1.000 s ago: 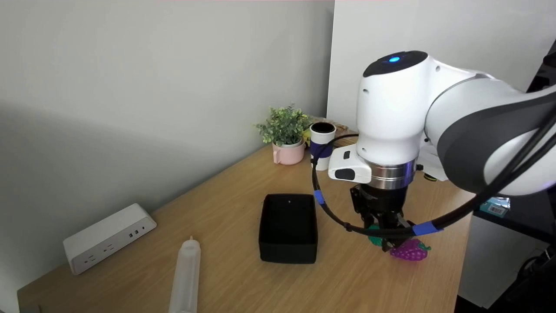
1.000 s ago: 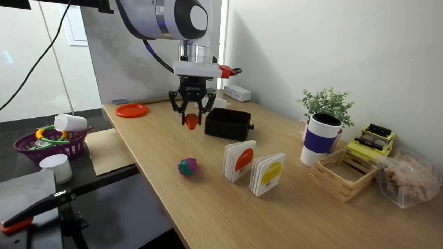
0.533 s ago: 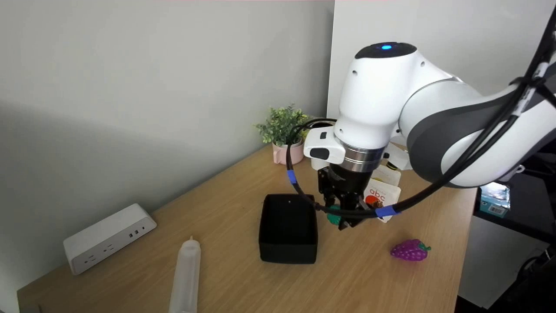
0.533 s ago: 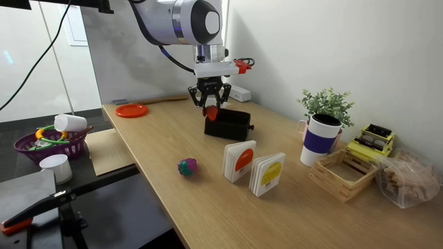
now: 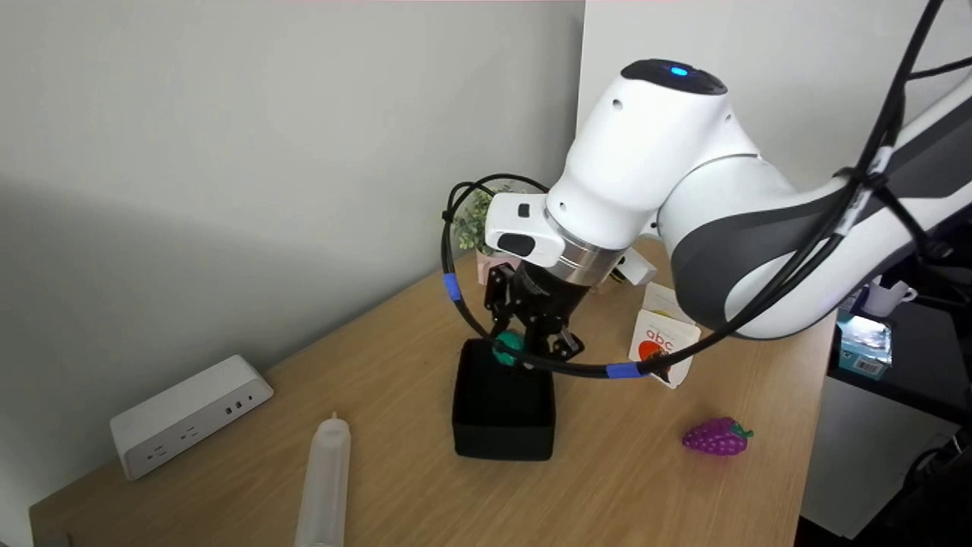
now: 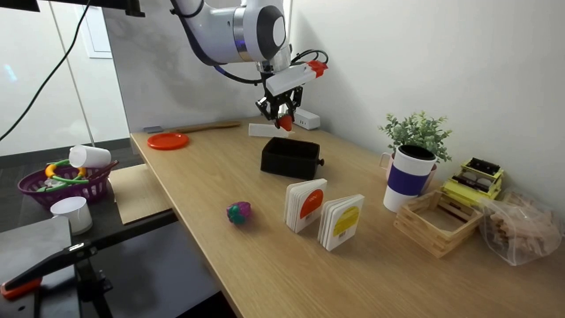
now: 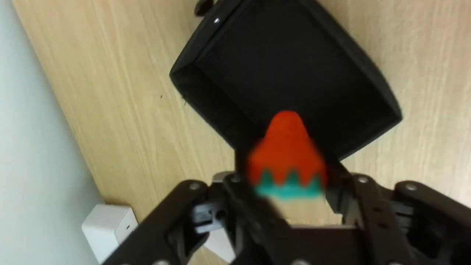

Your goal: Put the green and the purple objects in the black bowl

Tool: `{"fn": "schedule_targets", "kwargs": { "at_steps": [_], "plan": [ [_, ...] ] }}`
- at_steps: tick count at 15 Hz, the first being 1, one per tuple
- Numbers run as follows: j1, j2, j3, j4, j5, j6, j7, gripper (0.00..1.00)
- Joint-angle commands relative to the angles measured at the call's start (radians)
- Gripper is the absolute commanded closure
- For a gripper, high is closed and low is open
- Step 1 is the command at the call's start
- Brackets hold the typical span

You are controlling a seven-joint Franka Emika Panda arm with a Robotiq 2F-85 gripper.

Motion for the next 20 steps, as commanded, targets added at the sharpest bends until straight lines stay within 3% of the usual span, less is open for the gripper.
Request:
{"fn": "schedule_targets", "kwargs": {
  "at_steps": [1, 10, 20],
  "plan": [
    [-0.009, 0.132, 0.022, 0.119, -0.015, 0.116, -0.103, 0.76],
    [-0.03, 0.297, 0.062, 0.292, 0.008, 0.13, -0.224, 0.76],
    [0.055, 0.251, -0.061, 0.271, 0.004, 0.06, -0.063, 0.76]
  ]
}}
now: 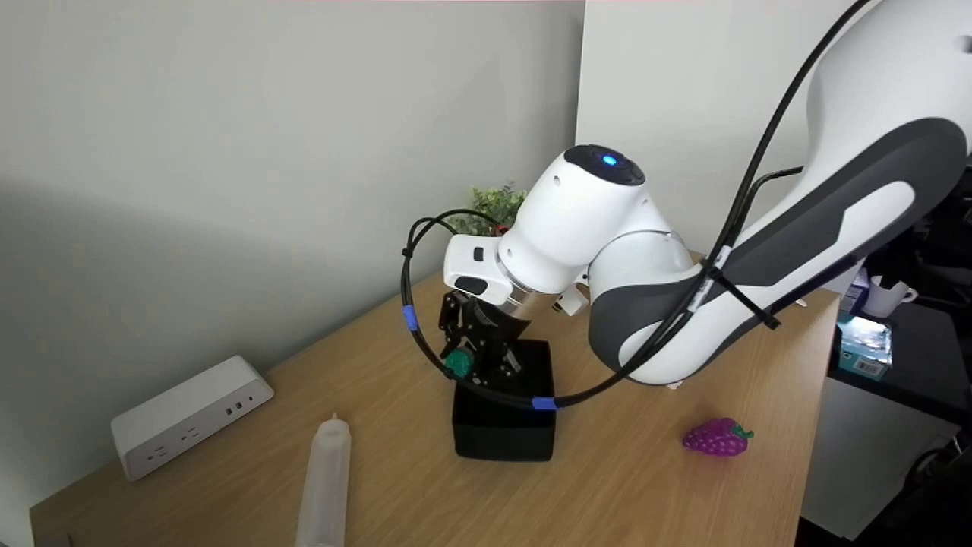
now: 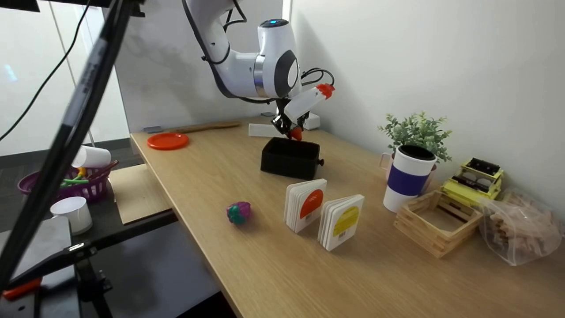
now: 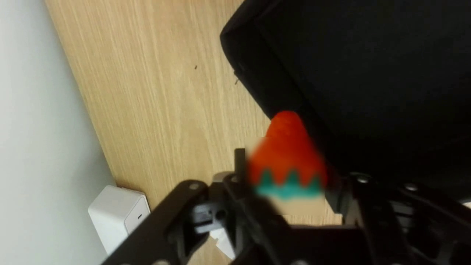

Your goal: Put the green and the purple objects in the black bowl

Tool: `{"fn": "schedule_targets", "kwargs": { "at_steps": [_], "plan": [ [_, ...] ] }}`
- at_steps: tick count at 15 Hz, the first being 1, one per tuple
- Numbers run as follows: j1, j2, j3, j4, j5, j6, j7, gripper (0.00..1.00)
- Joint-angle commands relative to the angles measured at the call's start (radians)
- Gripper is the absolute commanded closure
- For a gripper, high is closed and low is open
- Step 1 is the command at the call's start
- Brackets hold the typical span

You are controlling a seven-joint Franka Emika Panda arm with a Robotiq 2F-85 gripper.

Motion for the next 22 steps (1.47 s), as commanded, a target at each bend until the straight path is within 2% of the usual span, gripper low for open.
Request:
{"fn": "schedule_targets", "kwargs": {
  "at_steps": [1, 10, 13, 19, 20, 21, 22],
  "plan": [
    [0.049, -0.035, -0.057, -0.019, 0.0, -0.056, 0.076, 0.76],
    [0.138, -0.089, -0.119, -0.064, -0.019, -0.2, 0.311, 0.76],
    [0.138, -0.113, -0.107, -0.09, -0.017, -0.242, 0.376, 0.76],
    [0.112, -0.118, -0.071, -0.097, -0.009, -0.278, 0.397, 0.76],
    [0.11, -0.118, -0.066, -0.096, -0.007, -0.282, 0.396, 0.71],
    [0.107, -0.115, -0.064, -0.096, -0.007, -0.282, 0.395, 0.29],
    [0.105, -0.116, -0.06, -0.097, -0.006, -0.283, 0.394, 0.25]
  ]
}}
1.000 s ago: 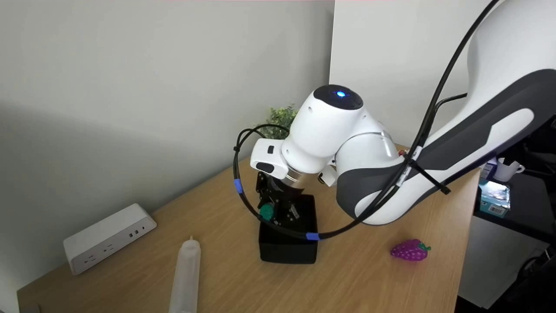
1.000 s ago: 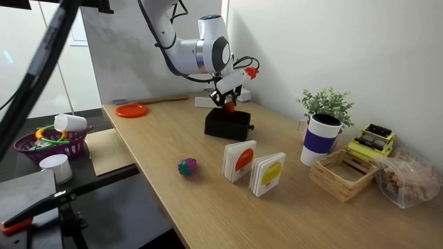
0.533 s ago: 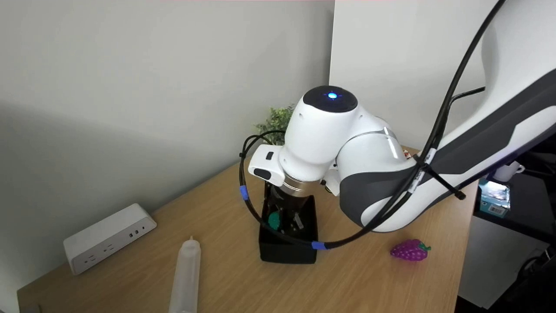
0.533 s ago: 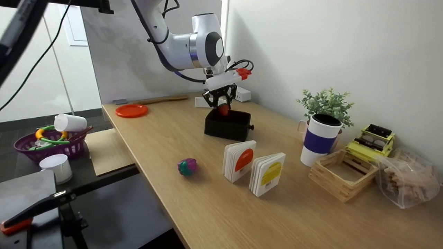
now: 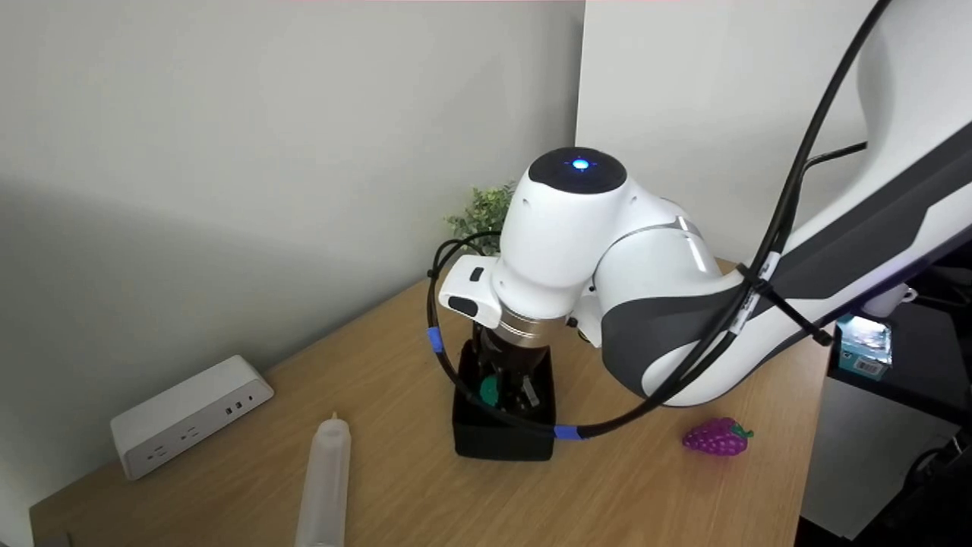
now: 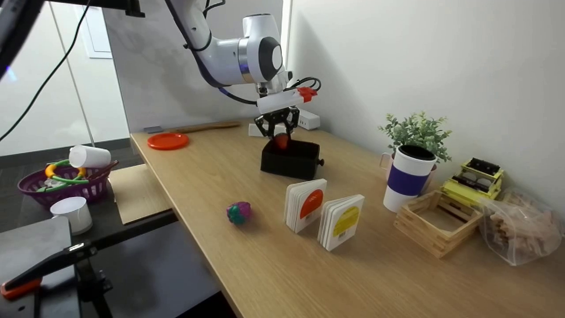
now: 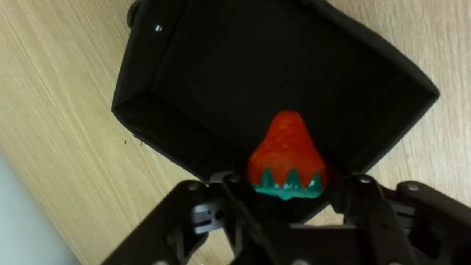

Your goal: Put the green and the purple objects in the black bowl

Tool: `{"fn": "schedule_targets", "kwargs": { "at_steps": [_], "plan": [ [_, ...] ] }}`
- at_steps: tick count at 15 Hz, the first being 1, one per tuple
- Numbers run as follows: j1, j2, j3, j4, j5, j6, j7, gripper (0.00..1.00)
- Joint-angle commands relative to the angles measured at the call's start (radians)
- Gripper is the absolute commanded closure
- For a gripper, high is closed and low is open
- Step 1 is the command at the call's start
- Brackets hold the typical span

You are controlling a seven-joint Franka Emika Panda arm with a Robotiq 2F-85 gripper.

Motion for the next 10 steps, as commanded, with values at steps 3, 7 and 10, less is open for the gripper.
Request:
{"fn": "schedule_targets", "kwargs": {
  "at_steps": [3, 7, 10],
  "plan": [
    [-0.023, -0.033, 0.025, -0.041, -0.005, -0.02, 0.007, 0.05],
    [-0.019, -0.033, 0.022, -0.033, -0.013, -0.019, 0.004, 0.0],
    [-0.005, -0.045, 0.008, -0.026, -0.036, -0.007, 0.004, 0.0]
  ]
}}
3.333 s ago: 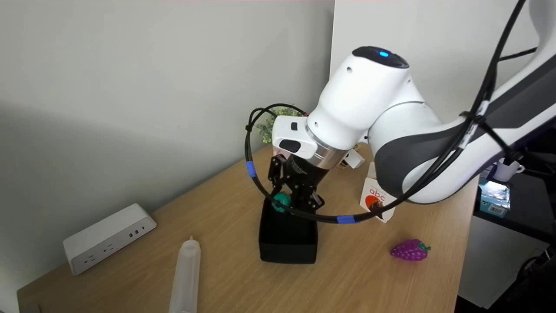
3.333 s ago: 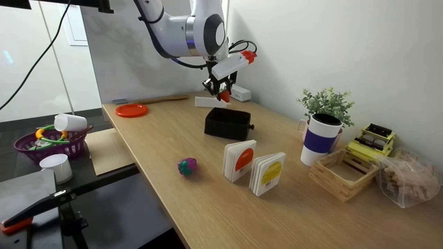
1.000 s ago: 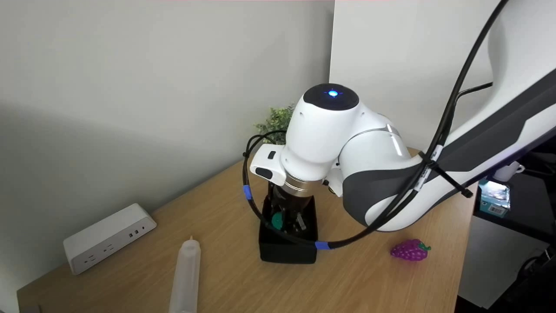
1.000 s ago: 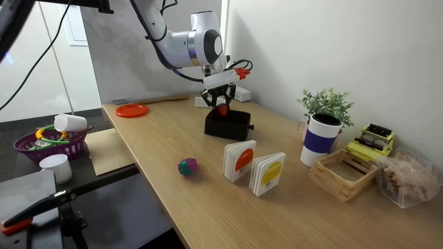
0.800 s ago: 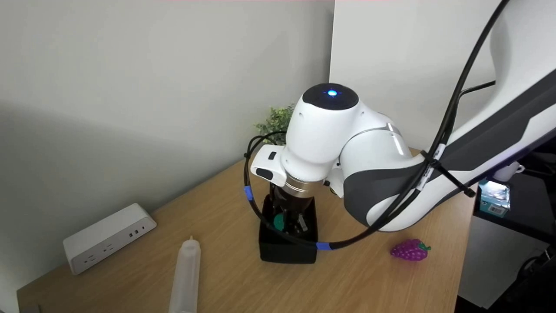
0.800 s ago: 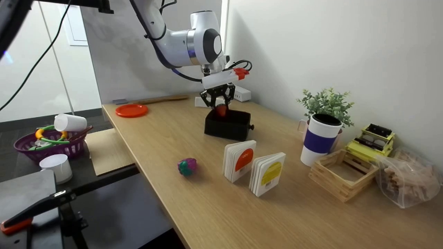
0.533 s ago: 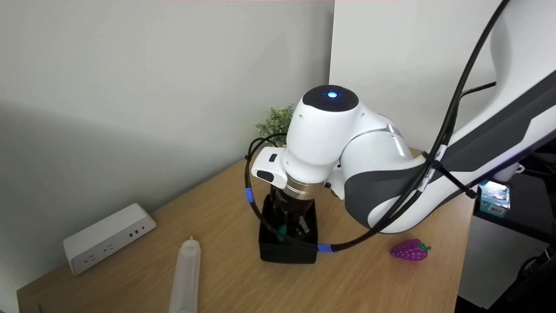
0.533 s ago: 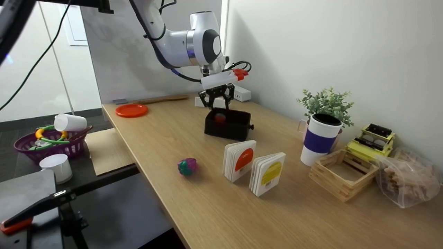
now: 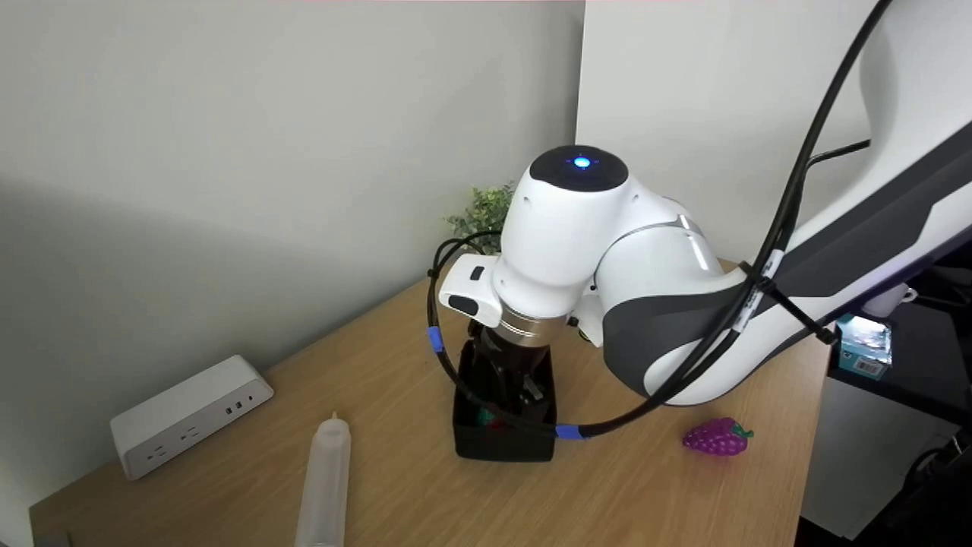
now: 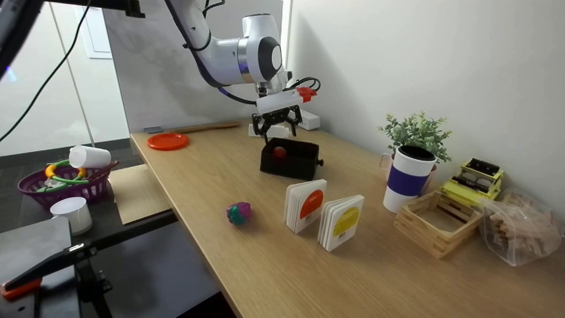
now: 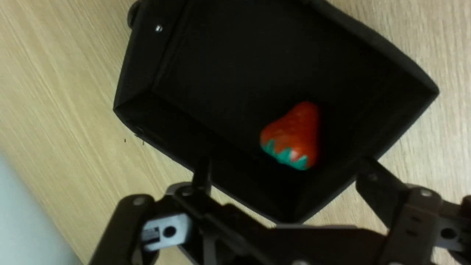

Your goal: Put the green and the purple objects in the black bowl

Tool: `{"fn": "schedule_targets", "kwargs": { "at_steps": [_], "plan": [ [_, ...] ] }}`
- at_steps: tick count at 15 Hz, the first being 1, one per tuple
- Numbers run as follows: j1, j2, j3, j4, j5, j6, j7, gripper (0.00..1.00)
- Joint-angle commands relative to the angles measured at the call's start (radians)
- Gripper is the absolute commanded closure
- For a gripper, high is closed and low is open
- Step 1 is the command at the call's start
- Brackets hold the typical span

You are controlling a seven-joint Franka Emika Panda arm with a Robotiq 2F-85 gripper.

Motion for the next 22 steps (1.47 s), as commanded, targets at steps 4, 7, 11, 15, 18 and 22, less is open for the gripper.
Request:
{"fn": "schedule_targets", "kwargs": {
  "at_steps": [4, 7, 11, 15, 18, 22],
  "plan": [
    [0.032, -0.107, -0.028, -0.038, -0.103, -0.006, 0.026, 0.0],
    [0.056, -0.171, -0.049, -0.06, -0.147, -0.027, 0.079, 0.0],
    [0.061, -0.238, -0.041, -0.106, -0.119, -0.141, 0.173, 0.0],
    [0.044, -0.288, -0.018, -0.194, -0.071, -0.232, 0.281, 0.0],
    [0.023, -0.31, 0.002, -0.268, -0.023, -0.236, 0.309, 0.0],
    [0.034, -0.271, -0.005, -0.224, -0.04, -0.241, 0.309, 0.0]
  ]
}}
